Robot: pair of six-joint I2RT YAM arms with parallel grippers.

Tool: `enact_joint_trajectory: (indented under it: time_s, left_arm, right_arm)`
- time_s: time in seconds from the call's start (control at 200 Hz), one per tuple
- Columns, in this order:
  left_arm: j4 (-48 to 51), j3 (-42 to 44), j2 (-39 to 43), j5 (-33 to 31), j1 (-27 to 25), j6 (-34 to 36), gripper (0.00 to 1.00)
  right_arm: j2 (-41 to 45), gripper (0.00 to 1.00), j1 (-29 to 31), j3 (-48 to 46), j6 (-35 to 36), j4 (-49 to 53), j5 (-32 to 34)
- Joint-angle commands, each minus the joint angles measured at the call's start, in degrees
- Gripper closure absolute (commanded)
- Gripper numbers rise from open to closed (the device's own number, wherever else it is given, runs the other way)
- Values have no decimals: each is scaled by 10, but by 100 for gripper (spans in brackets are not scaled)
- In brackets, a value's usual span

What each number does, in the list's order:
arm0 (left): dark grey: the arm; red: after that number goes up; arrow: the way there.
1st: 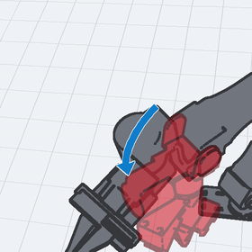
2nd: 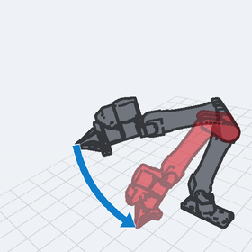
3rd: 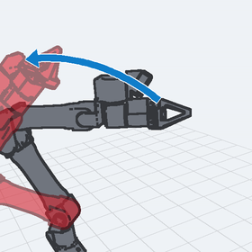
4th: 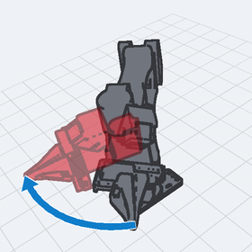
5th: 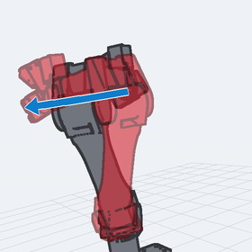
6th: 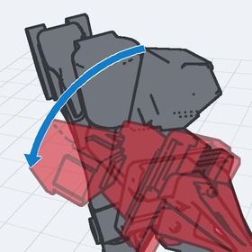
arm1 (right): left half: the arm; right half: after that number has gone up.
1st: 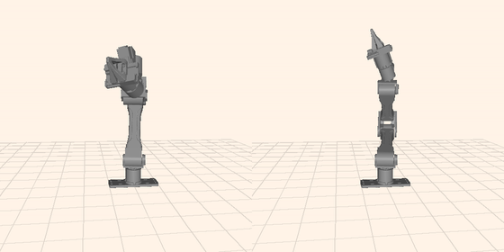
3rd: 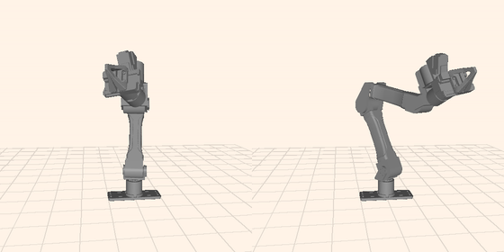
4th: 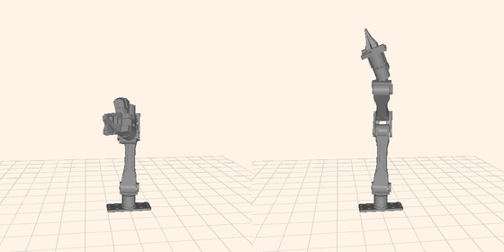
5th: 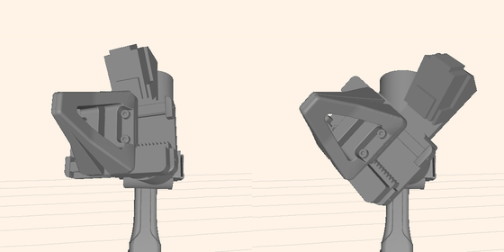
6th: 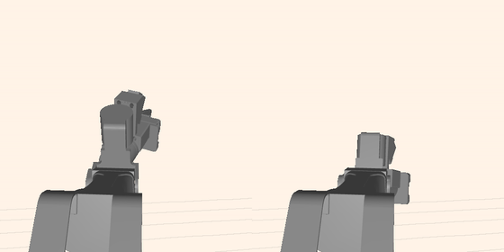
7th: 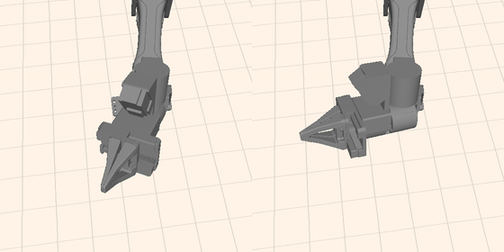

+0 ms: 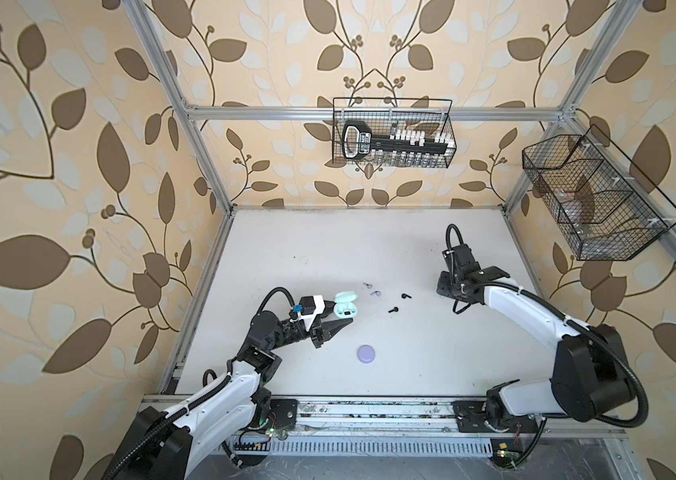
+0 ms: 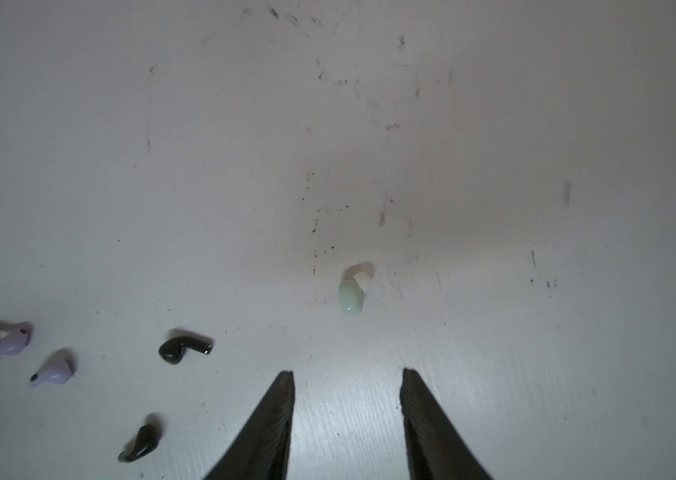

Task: Insert the wireless bluetooth earbuds into the charging case
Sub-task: 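Move the right gripper over the second pale green earbud on the table, then lower the right gripper and close it on the pale green earbud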

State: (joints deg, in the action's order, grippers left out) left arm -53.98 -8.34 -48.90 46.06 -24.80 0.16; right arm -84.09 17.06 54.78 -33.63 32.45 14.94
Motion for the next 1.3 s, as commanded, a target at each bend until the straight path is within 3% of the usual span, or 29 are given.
enact_joint_trajectory:
  time_s: [0.0, 0.215, 0.515, 1.295]
  left_arm:
    - [-11, -13, 0, 0, -3, 9, 100]
    - [3, -12, 7, -7, -3, 19, 100]
    - [3, -10, 8, -6, -3, 22, 100]
    - [3, -7, 14, -3, -3, 21, 100]
  right_arm:
    - [-39, 57, 5, 15, 34, 28, 2]
    - [-107, 58, 1, 24, 51, 5, -8]
    - [-160, 61, -10, 28, 56, -3, 37]
    - [-121, 63, -99, -36, 47, -47, 3]
